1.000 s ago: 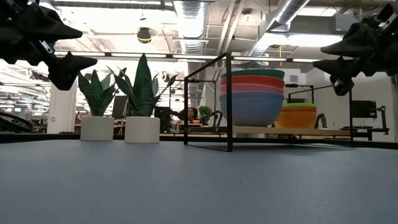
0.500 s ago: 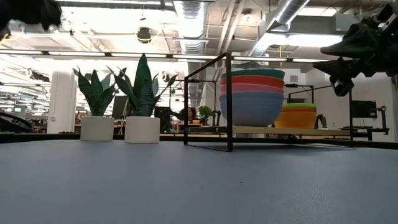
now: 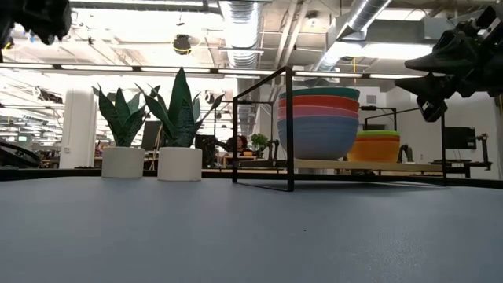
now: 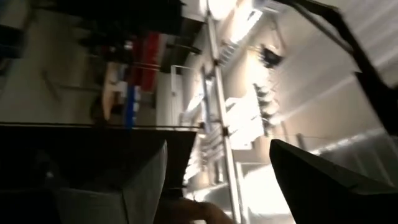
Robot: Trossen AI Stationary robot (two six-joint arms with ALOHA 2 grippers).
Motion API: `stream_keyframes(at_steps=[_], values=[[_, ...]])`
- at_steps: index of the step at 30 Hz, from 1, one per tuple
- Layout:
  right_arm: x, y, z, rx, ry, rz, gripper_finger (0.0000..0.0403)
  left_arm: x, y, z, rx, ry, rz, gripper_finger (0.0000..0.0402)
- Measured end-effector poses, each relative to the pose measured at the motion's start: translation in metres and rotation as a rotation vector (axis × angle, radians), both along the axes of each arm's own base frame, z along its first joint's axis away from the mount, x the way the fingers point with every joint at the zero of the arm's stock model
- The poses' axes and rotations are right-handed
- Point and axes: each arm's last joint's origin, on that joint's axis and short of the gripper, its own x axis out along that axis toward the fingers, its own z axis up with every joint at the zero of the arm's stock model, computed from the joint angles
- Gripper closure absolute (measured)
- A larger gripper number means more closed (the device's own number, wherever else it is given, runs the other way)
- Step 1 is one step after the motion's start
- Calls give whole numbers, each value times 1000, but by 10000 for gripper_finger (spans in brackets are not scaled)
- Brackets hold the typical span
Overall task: Place and stack bowls onto a shelf
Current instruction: Return to Home Position
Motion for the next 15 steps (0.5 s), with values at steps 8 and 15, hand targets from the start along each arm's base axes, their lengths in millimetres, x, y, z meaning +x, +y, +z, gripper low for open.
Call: stream_keyframes(at_steps=[8, 15], values=[[0, 0, 0, 0, 0, 0, 214, 8, -2, -29, 154, 255, 20, 133], [0, 0, 0, 0, -1, 0, 214, 7, -2, -56, 272, 542, 28, 133]])
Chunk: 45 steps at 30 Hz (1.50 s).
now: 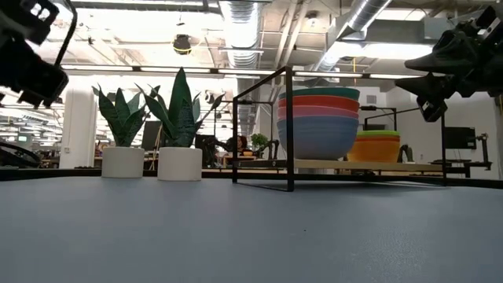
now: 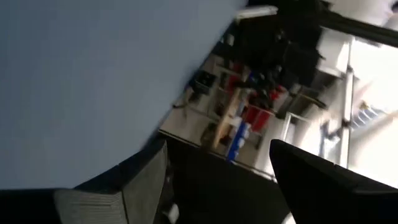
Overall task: Place and stack bowls onto a shelf
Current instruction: Return to Home Position
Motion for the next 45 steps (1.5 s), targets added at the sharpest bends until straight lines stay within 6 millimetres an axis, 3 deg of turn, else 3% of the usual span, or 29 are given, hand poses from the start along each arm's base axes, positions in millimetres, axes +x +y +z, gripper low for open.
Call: stream_keyframes(at_steps=[45], values=[[0, 0, 0, 0, 0, 0, 214, -1, 1, -4, 26, 58, 40, 132]])
